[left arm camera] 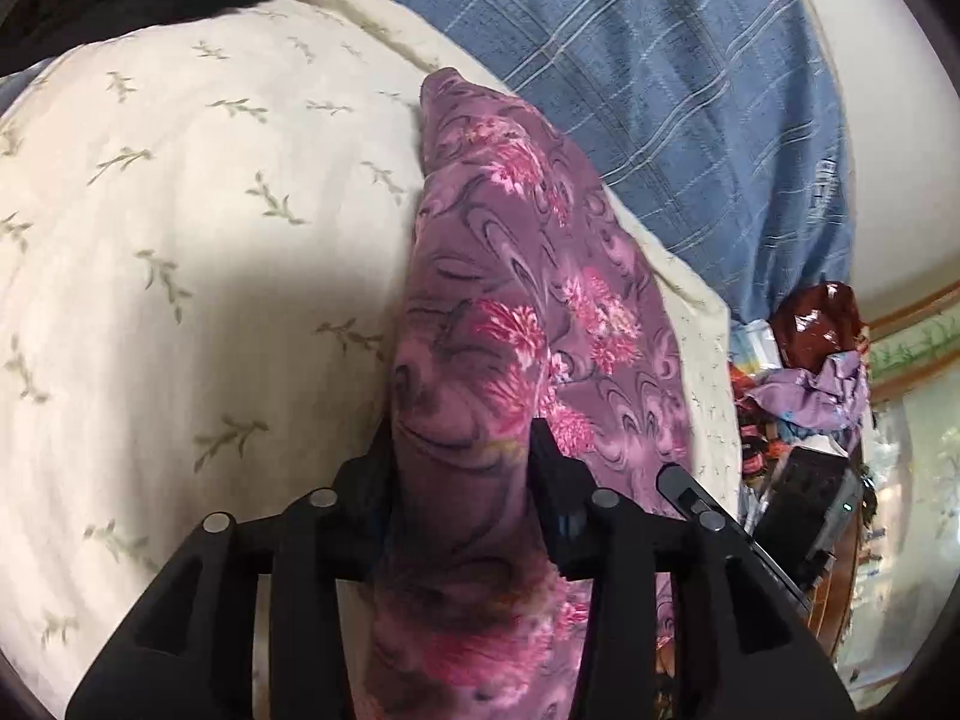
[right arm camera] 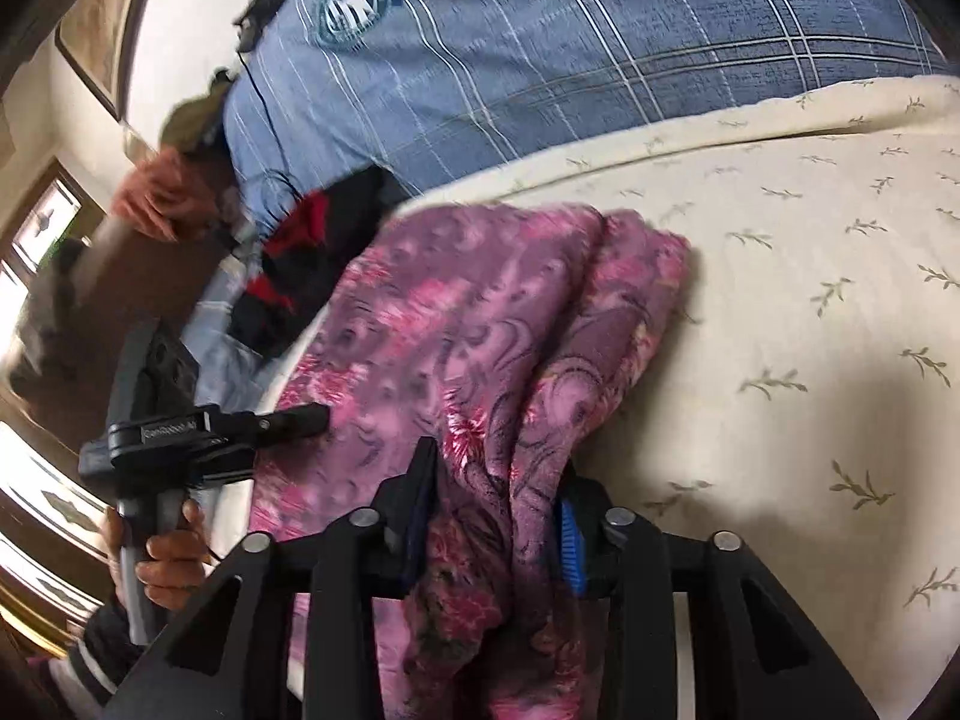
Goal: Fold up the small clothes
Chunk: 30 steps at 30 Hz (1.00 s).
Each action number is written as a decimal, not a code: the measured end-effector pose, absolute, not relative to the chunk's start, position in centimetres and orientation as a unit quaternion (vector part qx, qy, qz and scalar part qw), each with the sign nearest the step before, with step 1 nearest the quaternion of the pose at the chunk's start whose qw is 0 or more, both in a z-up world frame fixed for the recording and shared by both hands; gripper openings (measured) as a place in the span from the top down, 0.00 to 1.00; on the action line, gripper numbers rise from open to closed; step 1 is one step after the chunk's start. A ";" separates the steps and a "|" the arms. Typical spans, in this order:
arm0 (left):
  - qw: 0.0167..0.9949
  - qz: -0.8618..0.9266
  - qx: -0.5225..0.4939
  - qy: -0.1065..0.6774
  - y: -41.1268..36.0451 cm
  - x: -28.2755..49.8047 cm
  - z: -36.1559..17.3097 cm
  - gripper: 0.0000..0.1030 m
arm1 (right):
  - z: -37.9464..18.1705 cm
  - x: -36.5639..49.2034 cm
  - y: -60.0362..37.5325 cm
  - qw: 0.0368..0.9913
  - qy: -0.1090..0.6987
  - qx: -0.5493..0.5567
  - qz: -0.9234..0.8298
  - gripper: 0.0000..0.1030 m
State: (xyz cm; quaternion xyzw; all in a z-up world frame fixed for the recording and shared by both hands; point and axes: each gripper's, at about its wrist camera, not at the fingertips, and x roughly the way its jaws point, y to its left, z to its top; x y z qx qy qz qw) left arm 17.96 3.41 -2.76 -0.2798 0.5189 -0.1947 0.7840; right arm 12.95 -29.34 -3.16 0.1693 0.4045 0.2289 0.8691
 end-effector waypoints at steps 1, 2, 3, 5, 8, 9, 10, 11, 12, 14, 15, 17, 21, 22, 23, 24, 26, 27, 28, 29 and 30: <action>0.782 -0.199 -0.279 0.521 3.4 18.2 -2.8 0.59 | -3.3 13.0 -29.9 0.874 0.401 0.165 0.221 0.47; 0.781 -0.204 -0.274 0.523 3.4 18.4 -2.8 0.58 | -3.3 13.0 -30.5 0.878 0.396 0.161 0.214 0.41; 0.779 -0.209 -0.270 0.526 3.4 18.5 -2.8 0.58 | -3.4 13.1 -31.6 0.885 0.391 0.156 0.200 0.41; 0.776 -0.211 -0.267 0.531 3.6 18.6 -2.4 0.57 | -3.5 13.0 -33.7 0.888 0.387 0.172 0.181 0.57; 0.803 -0.171 -0.224 0.525 4.3 17.3 -0.9 0.40 | -3.8 12.5 -37.4 0.869 0.405 0.226 0.171 0.67; 0.817 -0.152 -0.195 0.520 4.1 16.7 -0.3 0.31 | -3.3 11.9 -37.9 0.872 0.411 0.216 0.153 0.64; 0.834 -0.129 -0.162 0.512 3.9 16.0 0.3 0.23 | -3.0 11.6 -37.8 0.875 0.418 0.198 0.142 0.58; 0.855 -0.095 -0.120 0.495 3.8 14.8 1.0 0.20 | -2.7 11.2 -37.5 0.876 0.426 0.179 0.136 0.48; 0.869 -0.069 -0.093 0.480 3.6 14.0 1.4 0.19 | -2.6 10.6 -37.1 0.876 0.437 0.158 0.131 0.45; 0.889 -0.025 -0.040 0.455 3.2 12.0 1.9 0.18 | -2.4 9.7 -36.1 0.876 0.449 0.130 0.116 0.30; 0.892 -0.014 -0.021 0.451 3.2 11.2 1.8 0.18 | -2.2 9.1 -35.4 0.877 0.459 0.108 0.092 0.27; 0.897 -0.003 -0.004 0.443 3.2 9.8 1.7 0.18 | -2.2 8.0 -34.7 0.876 0.473 0.083 0.054 0.23; 0.902 0.019 0.014 0.431 3.2 7.2 1.5 0.18 | -1.3 5.2 -32.1 0.865 0.501 0.024 0.012 0.20; 0.906 0.022 0.020 0.422 2.9 6.6 1.6 0.18 | -0.9 4.2 -31.3 0.870 0.493 0.005 0.006 0.20; 0.910 0.022 0.032 0.413 2.6 5.8 1.7 0.18 | -0.3 2.9 -30.5 0.880 0.475 -0.014 -0.001 0.19; 0.911 0.023 0.041 0.410 2.3 5.2 1.7 0.18 | 0.2 1.9 -30.2 0.886 0.462 -0.025 -0.002 0.18; 0.911 0.019 0.053 0.410 1.8 4.3 1.6 0.18 | 1.3 -0.2 -29.2 0.900 0.434 -0.046 -0.010 0.08; 0.911 0.018 0.056 0.408 1.6 3.9 1.5 0.18 | 1.9 -1.3 -28.7 0.908 0.414 -0.056 -0.015 0.07; 0.912 0.019 0.060 0.406 1.4 3.4 1.5 0.18 | 2.4 -1.9 -28.2 0.914 0.400 -0.067 -0.021 0.05; 0.913 0.022 0.063 0.403 1.2 2.9 1.5 0.18 | 2.8 -2.4 -27.8 0.918 0.388 -0.078 -0.027 0.05; 0.913 0.023 0.063 0.402 1.1 2.6 1.5 0.18 | 3.2 -3.1 -27.4 0.922 0.376 -0.090 -0.032 0.05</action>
